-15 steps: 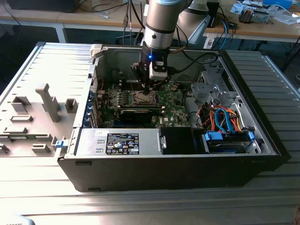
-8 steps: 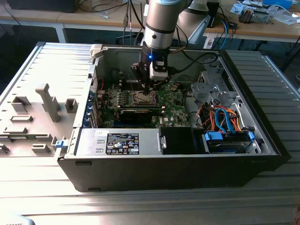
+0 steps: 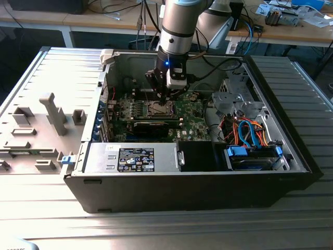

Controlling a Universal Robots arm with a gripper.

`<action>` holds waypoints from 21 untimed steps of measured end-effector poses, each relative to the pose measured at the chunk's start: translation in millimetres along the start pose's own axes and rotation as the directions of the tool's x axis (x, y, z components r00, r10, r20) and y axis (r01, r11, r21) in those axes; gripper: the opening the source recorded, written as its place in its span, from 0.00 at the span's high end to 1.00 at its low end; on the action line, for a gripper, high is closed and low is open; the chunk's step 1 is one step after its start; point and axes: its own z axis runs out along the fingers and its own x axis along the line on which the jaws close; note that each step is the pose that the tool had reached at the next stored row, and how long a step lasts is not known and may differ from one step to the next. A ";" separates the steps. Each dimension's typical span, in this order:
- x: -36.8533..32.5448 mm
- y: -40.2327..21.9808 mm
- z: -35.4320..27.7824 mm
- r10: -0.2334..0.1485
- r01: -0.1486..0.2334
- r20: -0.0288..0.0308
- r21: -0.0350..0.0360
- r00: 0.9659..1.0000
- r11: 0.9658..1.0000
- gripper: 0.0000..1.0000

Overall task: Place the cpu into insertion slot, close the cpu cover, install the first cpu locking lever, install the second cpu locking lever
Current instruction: 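Install the first cpu locking lever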

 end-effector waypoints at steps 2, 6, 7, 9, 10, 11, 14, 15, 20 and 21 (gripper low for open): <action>0.0 0.0 0.0 -0.003 0.003 0.000 0.000 1.000 1.000 0.89; 0.0 0.0 0.0 -0.009 0.009 0.001 0.001 1.000 1.000 0.89; 0.0 0.0 0.0 -0.012 0.012 0.001 0.001 1.000 1.000 0.89; 0.0 0.0 0.0 -0.018 0.018 0.001 0.001 1.000 1.000 0.89; 0.0 0.0 0.0 -0.021 0.021 0.002 0.002 1.000 1.000 0.89; 0.0 0.0 0.0 -0.023 0.023 0.002 0.002 1.000 1.000 0.89; 0.0 0.0 0.0 -0.027 0.027 0.002 0.002 1.000 1.000 0.89; 0.0 0.0 0.0 -0.029 0.029 0.002 0.002 1.000 1.000 0.89; 0.0 0.0 0.0 -0.036 0.036 0.003 0.003 0.999 0.999 0.89; 0.0 0.0 0.0 -0.038 0.038 0.003 0.003 0.999 0.999 0.89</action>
